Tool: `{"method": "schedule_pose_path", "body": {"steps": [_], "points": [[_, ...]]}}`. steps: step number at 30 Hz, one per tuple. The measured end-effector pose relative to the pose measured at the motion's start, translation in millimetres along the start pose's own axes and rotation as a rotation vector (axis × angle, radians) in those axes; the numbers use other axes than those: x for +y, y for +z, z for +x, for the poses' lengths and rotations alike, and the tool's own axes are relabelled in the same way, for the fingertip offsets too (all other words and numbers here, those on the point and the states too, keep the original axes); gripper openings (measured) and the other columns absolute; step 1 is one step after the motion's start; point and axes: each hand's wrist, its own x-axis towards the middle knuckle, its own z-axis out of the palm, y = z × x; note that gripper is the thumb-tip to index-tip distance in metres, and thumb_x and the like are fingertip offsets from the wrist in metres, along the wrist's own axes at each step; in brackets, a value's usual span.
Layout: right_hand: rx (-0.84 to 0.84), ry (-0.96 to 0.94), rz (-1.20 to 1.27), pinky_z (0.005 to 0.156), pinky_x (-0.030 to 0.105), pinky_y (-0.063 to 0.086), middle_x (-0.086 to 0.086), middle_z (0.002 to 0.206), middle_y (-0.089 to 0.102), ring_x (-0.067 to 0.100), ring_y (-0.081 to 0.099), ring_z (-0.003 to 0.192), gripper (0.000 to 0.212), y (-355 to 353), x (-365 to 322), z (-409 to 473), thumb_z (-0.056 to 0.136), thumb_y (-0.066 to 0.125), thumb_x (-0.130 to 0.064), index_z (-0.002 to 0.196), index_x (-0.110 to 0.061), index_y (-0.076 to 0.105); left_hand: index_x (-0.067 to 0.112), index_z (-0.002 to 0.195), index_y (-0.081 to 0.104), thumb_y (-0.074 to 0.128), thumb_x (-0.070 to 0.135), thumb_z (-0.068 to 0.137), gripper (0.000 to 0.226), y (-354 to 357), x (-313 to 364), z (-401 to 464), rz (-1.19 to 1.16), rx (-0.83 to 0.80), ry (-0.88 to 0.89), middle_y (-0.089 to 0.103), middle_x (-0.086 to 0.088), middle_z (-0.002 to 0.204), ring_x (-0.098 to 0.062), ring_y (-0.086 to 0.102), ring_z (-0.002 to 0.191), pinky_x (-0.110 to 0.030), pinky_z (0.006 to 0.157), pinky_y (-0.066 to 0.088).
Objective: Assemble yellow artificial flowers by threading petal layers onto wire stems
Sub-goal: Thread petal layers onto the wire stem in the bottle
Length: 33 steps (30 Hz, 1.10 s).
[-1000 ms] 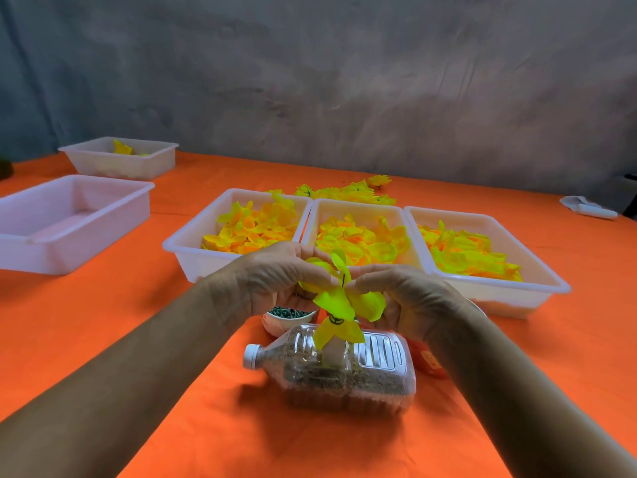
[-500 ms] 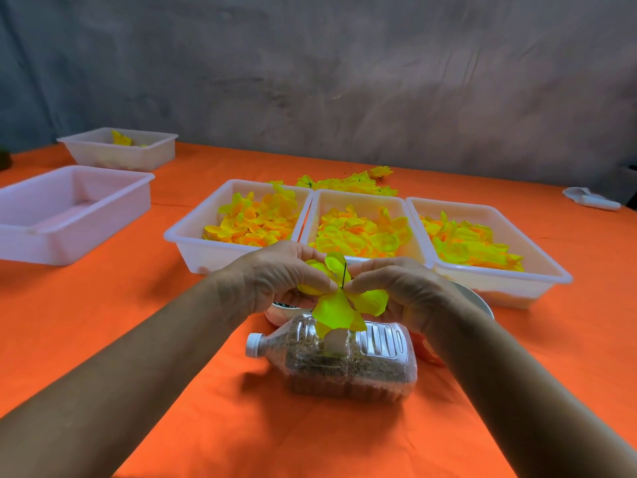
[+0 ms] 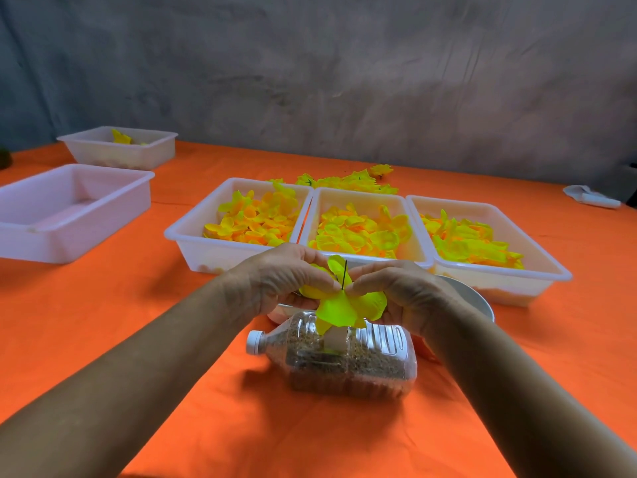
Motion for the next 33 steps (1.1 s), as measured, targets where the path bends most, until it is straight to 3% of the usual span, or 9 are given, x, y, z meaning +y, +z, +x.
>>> {"method": "schedule_pose_path", "body": {"steps": [7,10,15,19,24,28,33], "points": [[0.008,0.031,-0.045,0.049,0.020,0.045,0.000,0.056,0.067,0.011,0.063,0.045,0.030,2,-3,0,0.073,0.066,0.003,0.057,-0.020,0.074,0.008,0.096,0.062,0.066,-0.003,0.078,0.022,3,4,2,0.004,-0.016,-0.047,0.062,-0.005,0.075,-0.013,0.060,0.061,-0.019,0.048,0.048],[0.032,0.046,-0.031,0.046,0.020,0.046,0.003,0.058,0.068,0.014,0.063,0.047,0.019,5,-2,-1,0.073,0.065,0.005,0.070,-0.013,0.071,0.010,0.089,0.060,0.062,-0.005,0.077,0.019,5,4,4,0.018,-0.019,-0.083,0.060,-0.005,0.073,-0.013,0.058,0.059,-0.021,0.051,0.048],[0.050,0.017,-0.038,0.040,0.016,0.044,0.000,0.052,0.065,0.010,0.060,0.041,0.019,6,-1,-5,0.073,0.067,0.005,0.075,-0.014,0.068,0.007,0.099,0.061,0.065,-0.003,0.078,0.024,2,1,2,0.025,-0.025,-0.089,0.062,-0.008,0.082,-0.015,0.059,0.067,-0.022,0.053,0.051],[0.077,-0.006,-0.080,0.050,0.020,0.044,0.003,0.059,0.064,0.011,0.059,0.045,0.019,7,-1,-7,0.071,0.069,0.004,0.075,-0.015,0.069,-0.003,0.114,0.061,0.067,-0.003,0.077,0.037,0,-1,0,0.040,-0.014,-0.077,0.063,-0.013,0.092,-0.017,0.060,0.070,-0.024,0.057,0.054],[0.091,-0.026,-0.105,0.038,0.013,0.040,0.003,0.057,0.061,0.007,0.055,0.038,0.020,8,-2,-10,0.071,0.070,0.005,0.076,-0.014,0.067,-0.003,0.112,0.062,0.069,-0.004,0.076,0.037,1,-2,0,0.063,0.002,-0.071,0.064,-0.014,0.091,-0.021,0.061,0.073,-0.030,0.068,0.051],[0.108,-0.028,-0.112,0.034,0.010,0.037,0.003,0.059,0.061,0.003,0.054,0.035,0.021,10,-3,-12,0.071,0.071,0.006,0.077,-0.013,0.065,-0.004,0.115,0.059,0.070,-0.005,0.074,0.042,1,-3,0,0.065,0.018,-0.086,0.064,-0.013,0.088,-0.020,0.061,0.070,-0.030,0.066,0.049],[0.116,-0.025,-0.147,0.038,0.013,0.040,0.000,0.058,0.062,0.004,0.055,0.038,0.021,10,-2,-11,0.070,0.073,0.002,0.077,-0.016,0.065,-0.001,0.115,0.060,0.072,-0.003,0.073,0.043,1,-5,1,0.063,0.030,-0.101,0.065,-0.009,0.084,-0.017,0.062,0.070,-0.029,0.065,0.050]]}}
